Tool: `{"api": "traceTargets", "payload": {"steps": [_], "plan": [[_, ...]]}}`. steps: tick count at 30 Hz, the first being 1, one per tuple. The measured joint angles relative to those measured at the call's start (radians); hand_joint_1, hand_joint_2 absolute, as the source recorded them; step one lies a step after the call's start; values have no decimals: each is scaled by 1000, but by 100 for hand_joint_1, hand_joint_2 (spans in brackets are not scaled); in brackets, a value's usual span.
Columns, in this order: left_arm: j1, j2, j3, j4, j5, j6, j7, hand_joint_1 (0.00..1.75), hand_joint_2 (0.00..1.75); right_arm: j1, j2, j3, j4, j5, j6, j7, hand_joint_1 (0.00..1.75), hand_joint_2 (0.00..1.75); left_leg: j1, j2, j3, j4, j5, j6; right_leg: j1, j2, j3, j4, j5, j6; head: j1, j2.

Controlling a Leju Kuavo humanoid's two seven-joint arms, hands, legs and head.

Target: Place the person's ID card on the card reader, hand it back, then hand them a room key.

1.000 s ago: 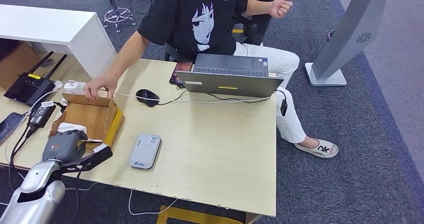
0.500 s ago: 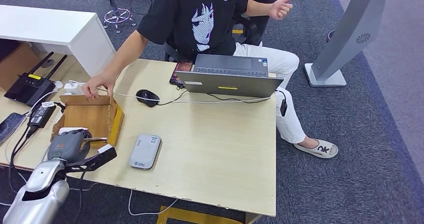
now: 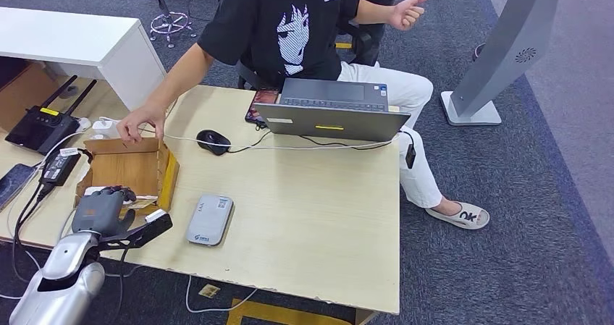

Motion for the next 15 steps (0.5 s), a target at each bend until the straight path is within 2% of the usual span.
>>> {"api": "traceTargets", "payload": {"steps": [1, 2, 15], "plan": [[0, -1, 0, 0, 0, 1, 0, 5, 175, 0, 0, 0, 0, 0, 0, -1, 0, 175, 0, 0, 0, 0, 0, 0, 0, 0, 0, 0, 0, 0, 0, 0], [0, -2, -1, 0, -1, 2, 0, 1, 175, 0, 0, 0, 0, 0, 0, -2, 0, 175, 0, 0, 0, 0, 0, 0, 0, 0, 0, 0, 0, 0, 0, 0], [0, -15, -3, 0, -20, 31, 10, 0, 175, 0, 0, 0, 0, 0, 1, -2, 0, 175, 0, 0, 0, 0, 0, 0, 0, 0, 0, 0, 0, 0, 0, 0]]}}
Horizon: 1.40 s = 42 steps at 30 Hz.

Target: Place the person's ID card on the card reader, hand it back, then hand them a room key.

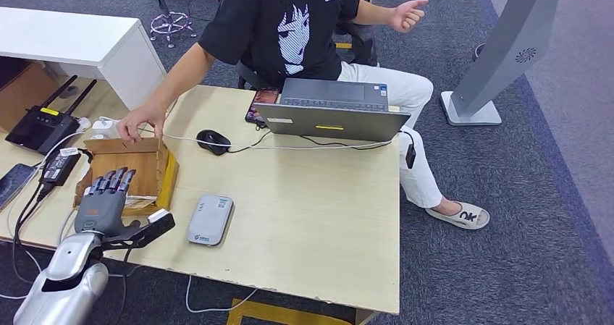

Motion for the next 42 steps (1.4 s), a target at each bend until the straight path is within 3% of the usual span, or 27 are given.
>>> {"api": "traceTargets", "payload": {"steps": [42], "plan": [[2, -25, -3, -100, 18, 12, -24, 0, 175, 0, 0, 0, 0, -5, -1, 1, 0, 175, 0, 0, 0, 0, 0, 0, 0, 0, 0, 0, 0, 0, 0, 0]]}}
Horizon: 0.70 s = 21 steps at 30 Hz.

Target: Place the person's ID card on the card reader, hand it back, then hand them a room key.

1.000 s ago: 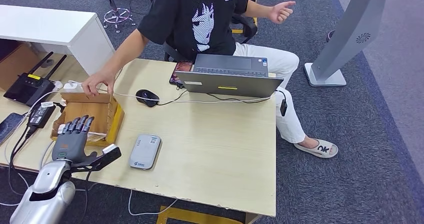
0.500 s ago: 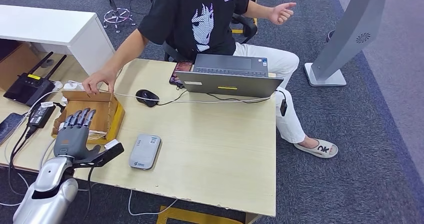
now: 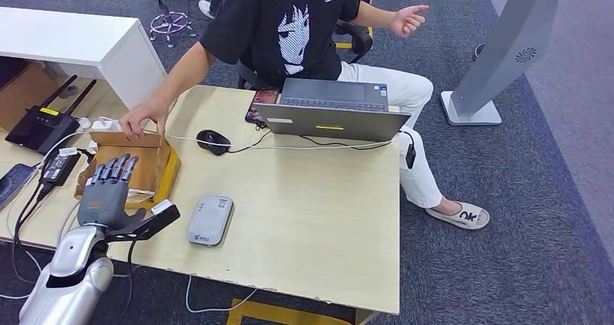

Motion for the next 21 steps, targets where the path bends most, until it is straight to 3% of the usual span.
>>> {"api": "traceTargets", "payload": {"steps": [11, 17, 18, 21], "plan": [[8, 25, -1, -21, 7, -92, 34, 0, 175, 0, 0, 0, 0, -15, 6, 3, 0, 175, 0, 0, 0, 0, 0, 0, 0, 0, 0, 0, 0, 0, 0, 0], [8, 35, -1, -21, 9, -99, 36, 2, 175, 0, 0, 0, 0, -16, 6, 4, 0, 175, 0, 0, 0, 0, 0, 0, 0, 0, 0, 0, 0, 0, 0, 0], [8, 41, -1, -21, 9, -101, 37, 19, 175, 0, 0, 0, 0, -16, 6, 3, 0, 175, 0, 0, 0, 0, 0, 0, 0, 0, 0, 0, 0, 0, 0, 0], [8, 54, -1, -21, 10, -107, 42, 128, 175, 0, 0, 0, 0, -16, 6, 3, 0, 175, 0, 0, 0, 0, 0, 0, 0, 0, 0, 0, 0, 0, 0, 0]]}}
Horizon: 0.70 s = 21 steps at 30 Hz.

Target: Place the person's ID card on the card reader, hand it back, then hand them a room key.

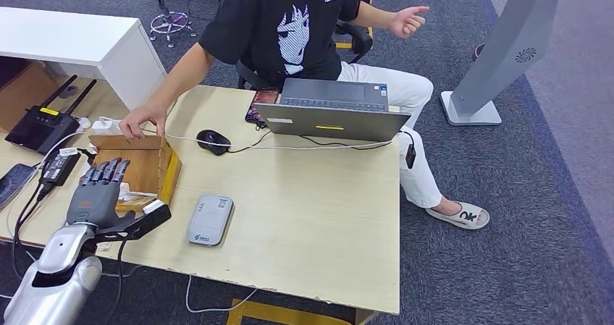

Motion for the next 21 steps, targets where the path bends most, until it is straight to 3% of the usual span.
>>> {"api": "traceTargets", "payload": {"steps": [1, 6, 21], "plan": [[0, 1, 0, 0, -1, -1, 1, 149, 175, 0, 0, 0, 0, 0, 0, 0, 0, 175, 0, 0, 0, 0, 0, 0, 0, 0, 0, 0, 0, 0, 0, 0], [0, 3, -7, 6, -20, -9, 13, 155, 175, 0, 0, 0, 0, -2, 3, -1, 0, 175, 0, 0, 0, 0, 0, 0, 0, 0, 0, 0, 0, 0, 0, 0], [-5, -17, -30, 91, -75, 82, 28, 150, 175, -1, 0, 0, 0, 56, 2, 18, 0, 175, 0, 0, 0, 0, 0, 0, 0, 0, 0, 0, 0, 0, 0, 0]]}}
